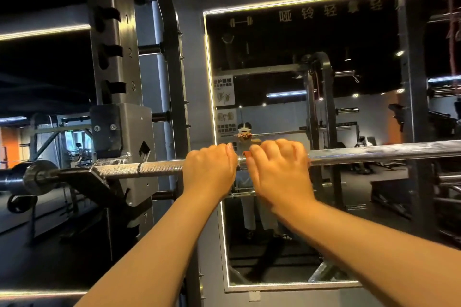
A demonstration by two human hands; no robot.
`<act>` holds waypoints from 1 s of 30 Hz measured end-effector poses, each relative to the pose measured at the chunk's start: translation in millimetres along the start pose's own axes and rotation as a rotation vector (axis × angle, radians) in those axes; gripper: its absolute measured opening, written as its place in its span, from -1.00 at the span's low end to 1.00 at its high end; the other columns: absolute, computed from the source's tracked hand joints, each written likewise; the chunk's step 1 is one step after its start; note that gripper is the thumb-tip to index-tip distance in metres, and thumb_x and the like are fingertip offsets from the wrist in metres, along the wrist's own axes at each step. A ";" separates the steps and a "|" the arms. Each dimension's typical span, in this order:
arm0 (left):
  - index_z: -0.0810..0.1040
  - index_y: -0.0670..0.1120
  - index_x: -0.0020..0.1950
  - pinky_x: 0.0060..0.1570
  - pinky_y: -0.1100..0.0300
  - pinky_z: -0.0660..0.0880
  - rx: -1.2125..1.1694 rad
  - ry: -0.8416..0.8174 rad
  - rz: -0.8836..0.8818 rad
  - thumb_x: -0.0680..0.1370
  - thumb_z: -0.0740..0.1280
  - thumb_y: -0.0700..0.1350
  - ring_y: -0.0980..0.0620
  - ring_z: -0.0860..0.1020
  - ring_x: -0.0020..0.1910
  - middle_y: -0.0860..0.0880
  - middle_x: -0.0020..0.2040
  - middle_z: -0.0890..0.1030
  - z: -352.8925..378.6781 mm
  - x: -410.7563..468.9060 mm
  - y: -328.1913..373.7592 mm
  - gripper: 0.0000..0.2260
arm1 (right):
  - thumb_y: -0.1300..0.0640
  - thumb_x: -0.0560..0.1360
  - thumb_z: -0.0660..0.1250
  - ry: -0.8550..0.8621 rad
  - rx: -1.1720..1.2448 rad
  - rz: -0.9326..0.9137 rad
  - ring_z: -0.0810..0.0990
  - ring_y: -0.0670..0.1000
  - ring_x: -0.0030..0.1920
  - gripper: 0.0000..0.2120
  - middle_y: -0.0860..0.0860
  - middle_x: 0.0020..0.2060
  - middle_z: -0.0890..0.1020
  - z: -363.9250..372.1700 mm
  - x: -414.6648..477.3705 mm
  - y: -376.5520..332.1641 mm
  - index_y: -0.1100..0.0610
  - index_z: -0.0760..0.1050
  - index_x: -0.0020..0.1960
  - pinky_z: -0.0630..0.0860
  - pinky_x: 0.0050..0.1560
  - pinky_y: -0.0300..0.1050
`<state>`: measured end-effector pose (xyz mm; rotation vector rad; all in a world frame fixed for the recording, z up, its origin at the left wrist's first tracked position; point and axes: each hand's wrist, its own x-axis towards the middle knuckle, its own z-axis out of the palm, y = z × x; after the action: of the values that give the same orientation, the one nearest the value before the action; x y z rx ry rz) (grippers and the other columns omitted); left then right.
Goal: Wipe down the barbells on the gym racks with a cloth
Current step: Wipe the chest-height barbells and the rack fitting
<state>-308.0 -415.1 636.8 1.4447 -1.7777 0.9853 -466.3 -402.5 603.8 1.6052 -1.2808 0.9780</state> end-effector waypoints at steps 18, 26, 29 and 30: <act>0.33 0.00 -0.11 -0.22 0.18 0.39 0.012 0.012 0.018 0.74 0.03 0.06 0.08 0.38 -0.36 0.08 -0.32 0.33 1.8 -1.7 -1.0 -0.72 | 0.04 0.62 0.17 0.031 -0.030 -0.118 0.50 0.20 0.25 -0.69 0.10 0.18 0.58 8.1 -4.7 1.2 0.10 0.48 0.31 0.28 0.33 0.16; 0.34 0.00 -0.11 -0.22 0.16 0.36 0.065 -0.006 0.015 0.72 0.00 0.04 0.06 0.39 -0.33 0.06 -0.30 0.35 3.0 -0.1 -0.8 -0.73 | -0.11 0.69 0.09 -0.337 0.002 -0.301 0.54 0.10 0.20 -0.62 0.06 0.17 0.60 -45.6 50.4 20.9 0.07 0.49 0.32 0.47 0.18 0.00; 0.34 0.00 -0.14 -0.23 0.18 0.36 0.019 0.003 -0.017 0.72 -0.04 0.03 0.12 0.29 -0.40 0.10 -0.37 0.25 3.2 -0.5 -0.9 -0.69 | -0.16 0.70 0.01 -0.509 0.074 -0.212 0.53 0.08 0.16 -0.57 0.08 0.15 0.58 -36.9 72.9 20.8 0.07 0.50 0.28 0.51 0.19 0.01; 0.33 0.00 -0.14 -0.23 0.18 0.35 0.002 0.007 -0.027 0.73 -0.05 0.04 0.13 0.27 -0.41 0.10 -0.37 0.24 3.6 -0.4 -0.8 -0.68 | -0.16 0.71 0.01 -0.492 0.089 -0.189 0.56 0.09 0.12 -0.58 0.08 0.12 0.59 -30.6 67.8 17.5 0.07 0.50 0.26 0.55 0.15 0.05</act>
<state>-307.2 -418.1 634.7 1.4612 -1.7476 0.9775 -474.0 -398.2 679.7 2.0781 -1.3822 0.5445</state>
